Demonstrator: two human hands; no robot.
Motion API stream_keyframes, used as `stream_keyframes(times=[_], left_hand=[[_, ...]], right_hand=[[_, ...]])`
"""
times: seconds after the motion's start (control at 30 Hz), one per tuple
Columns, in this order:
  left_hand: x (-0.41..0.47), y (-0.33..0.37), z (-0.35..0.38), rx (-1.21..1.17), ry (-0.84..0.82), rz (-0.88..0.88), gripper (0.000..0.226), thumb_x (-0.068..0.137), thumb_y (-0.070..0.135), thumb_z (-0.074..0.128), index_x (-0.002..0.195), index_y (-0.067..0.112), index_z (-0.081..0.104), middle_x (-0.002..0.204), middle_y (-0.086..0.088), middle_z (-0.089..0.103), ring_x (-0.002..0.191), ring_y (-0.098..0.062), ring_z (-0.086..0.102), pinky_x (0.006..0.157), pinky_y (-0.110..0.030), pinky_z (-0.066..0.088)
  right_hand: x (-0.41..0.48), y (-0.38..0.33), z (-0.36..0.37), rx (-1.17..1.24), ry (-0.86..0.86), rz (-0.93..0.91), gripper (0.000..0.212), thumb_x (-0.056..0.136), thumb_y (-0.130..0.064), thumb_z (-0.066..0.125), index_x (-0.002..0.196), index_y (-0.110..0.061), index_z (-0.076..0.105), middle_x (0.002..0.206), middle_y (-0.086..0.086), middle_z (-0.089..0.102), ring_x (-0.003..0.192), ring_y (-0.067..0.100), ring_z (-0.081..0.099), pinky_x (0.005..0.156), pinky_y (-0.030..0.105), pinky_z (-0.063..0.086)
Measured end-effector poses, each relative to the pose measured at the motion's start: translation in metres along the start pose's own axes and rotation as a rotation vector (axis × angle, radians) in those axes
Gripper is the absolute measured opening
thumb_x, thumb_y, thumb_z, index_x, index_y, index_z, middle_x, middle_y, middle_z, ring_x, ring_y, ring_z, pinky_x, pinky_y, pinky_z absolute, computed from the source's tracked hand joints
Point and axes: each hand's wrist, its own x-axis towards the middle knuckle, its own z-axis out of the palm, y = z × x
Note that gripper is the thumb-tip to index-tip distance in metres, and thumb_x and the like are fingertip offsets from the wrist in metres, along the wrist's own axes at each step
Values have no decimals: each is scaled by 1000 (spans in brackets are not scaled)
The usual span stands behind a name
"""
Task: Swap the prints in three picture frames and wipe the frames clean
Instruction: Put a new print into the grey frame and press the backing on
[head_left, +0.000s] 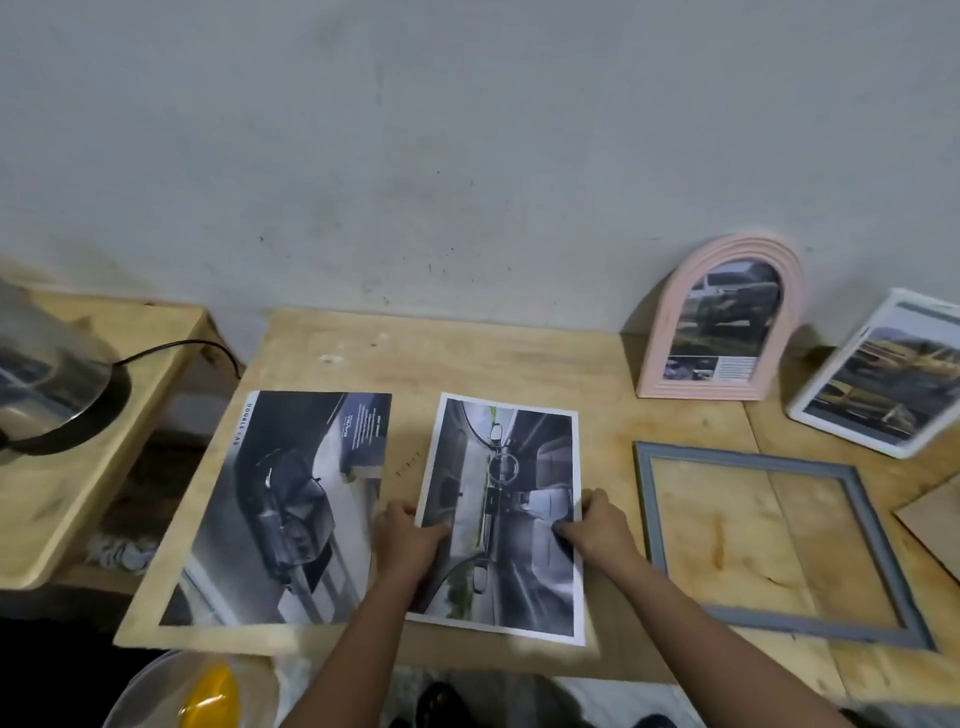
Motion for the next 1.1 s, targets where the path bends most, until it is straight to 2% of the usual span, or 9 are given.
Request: stream_keyframes(times=[0.1,0.23,0.33,0.57,0.7,0.8,0.87,1.0,1.1], left_hand=[[-5,1,-5,-21,5,36,38,74,15,77,95,8,47,94,-9,52,84,-25,52,63,-29,42],[-9,3,-12,-83,5,122,24,79,15,73,84,8,51,76,-2,50,73,-19,49,57,-22,36],[-11,7,-18,-141,-21,146,22,81,21,71,77,10,53,75,-4,53,73,-19,50,61,-24,38],[-31,31,-31,-239,-77,180,17,93,25,56,93,10,64,88,-5,63,85,-21,58,81,-33,45],[-49,53,-41,-459,-358,140,23,89,19,60,109,7,63,94,-12,69,84,-25,65,70,-34,55],[-67,75,-40,-449,-435,96,23,87,18,65,108,9,60,105,-12,69,97,-27,64,88,-40,53],[-81,93,-32,-402,-403,154,22,88,14,63,108,12,57,112,-8,65,107,-25,61,100,-41,45],[-117,137,3,-249,-441,356,28,93,11,55,120,10,53,101,-4,65,93,-21,62,91,-38,50],[-148,169,43,-10,-441,634,35,95,8,48,127,20,51,102,1,64,86,-11,58,84,-27,47]], right_hand=[[-4,3,-1,101,40,5,26,79,-17,70,87,-11,46,84,8,55,72,20,51,52,23,38],[-6,3,-2,263,98,-22,30,80,-17,72,68,-14,44,70,4,51,66,20,48,55,24,34],[-7,3,-6,318,146,-27,34,80,-17,71,63,-13,43,63,3,47,58,15,41,53,23,31],[-15,-4,-15,435,209,-132,26,89,-10,59,68,-13,44,66,4,44,63,18,40,53,25,29],[-20,-5,-30,634,144,-218,15,93,-11,53,81,-12,45,64,4,40,60,16,36,54,28,26],[-27,-3,-48,725,82,-264,10,95,-13,51,86,-13,47,61,-1,48,61,15,40,58,28,30],[-32,0,-64,799,89,-285,5,94,-13,52,91,-10,50,69,4,55,68,18,47,59,24,37],[-37,15,-105,835,154,-191,18,90,-4,57,106,-7,49,88,5,58,74,12,53,55,6,41],[-30,36,-142,897,113,-87,56,85,-9,65,134,-7,37,131,10,49,113,22,50,93,24,41]])
